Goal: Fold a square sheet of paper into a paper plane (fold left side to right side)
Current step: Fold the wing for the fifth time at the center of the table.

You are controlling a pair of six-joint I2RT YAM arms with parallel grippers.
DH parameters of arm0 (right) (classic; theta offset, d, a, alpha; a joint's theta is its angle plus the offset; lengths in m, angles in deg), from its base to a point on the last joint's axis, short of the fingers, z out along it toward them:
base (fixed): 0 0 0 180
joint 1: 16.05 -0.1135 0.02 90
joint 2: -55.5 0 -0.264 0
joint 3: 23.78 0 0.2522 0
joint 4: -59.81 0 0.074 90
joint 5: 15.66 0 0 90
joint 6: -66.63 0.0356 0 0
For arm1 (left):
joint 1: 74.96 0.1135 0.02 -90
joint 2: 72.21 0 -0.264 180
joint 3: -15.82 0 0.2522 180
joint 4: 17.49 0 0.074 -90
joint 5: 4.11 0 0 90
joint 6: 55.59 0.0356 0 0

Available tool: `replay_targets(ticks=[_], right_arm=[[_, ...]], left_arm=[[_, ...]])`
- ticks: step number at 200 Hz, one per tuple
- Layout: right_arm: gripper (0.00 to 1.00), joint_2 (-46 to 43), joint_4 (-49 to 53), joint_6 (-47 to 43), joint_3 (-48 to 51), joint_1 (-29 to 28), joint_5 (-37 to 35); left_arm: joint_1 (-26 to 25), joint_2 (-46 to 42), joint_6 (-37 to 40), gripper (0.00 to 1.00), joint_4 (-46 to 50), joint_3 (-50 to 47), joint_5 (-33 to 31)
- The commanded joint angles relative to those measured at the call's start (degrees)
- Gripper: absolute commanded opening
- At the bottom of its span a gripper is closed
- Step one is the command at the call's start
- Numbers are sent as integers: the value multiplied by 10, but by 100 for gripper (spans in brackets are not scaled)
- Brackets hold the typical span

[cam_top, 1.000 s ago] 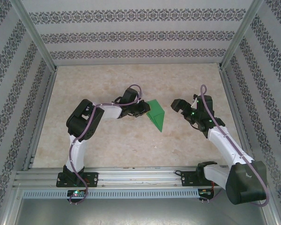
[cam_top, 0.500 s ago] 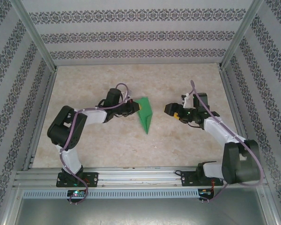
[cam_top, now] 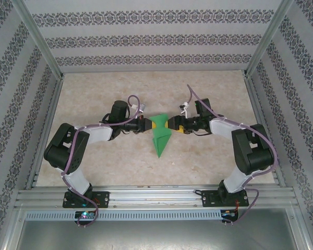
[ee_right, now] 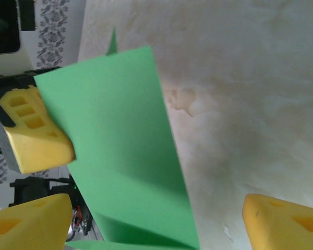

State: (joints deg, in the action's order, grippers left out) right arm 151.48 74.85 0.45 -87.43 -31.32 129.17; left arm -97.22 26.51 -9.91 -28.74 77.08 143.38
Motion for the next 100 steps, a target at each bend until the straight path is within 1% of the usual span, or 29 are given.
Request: replay_targets(ticks=[1,33,57,100], right_arm=[[83,18,-40,-5,-25,-12,45],[68,25,-41,-2,-32,-10,45],[58,22,-41,-1,-32,-4,41],[44,32,-40,3,-44,-5,38]], left_arm=[[5,1,14,0,-27,-7,22],[8,6,9,0,-35,-13,10],[10,11,13,0,-29,-16,6],[10,19,13,0,-32,-21,9]])
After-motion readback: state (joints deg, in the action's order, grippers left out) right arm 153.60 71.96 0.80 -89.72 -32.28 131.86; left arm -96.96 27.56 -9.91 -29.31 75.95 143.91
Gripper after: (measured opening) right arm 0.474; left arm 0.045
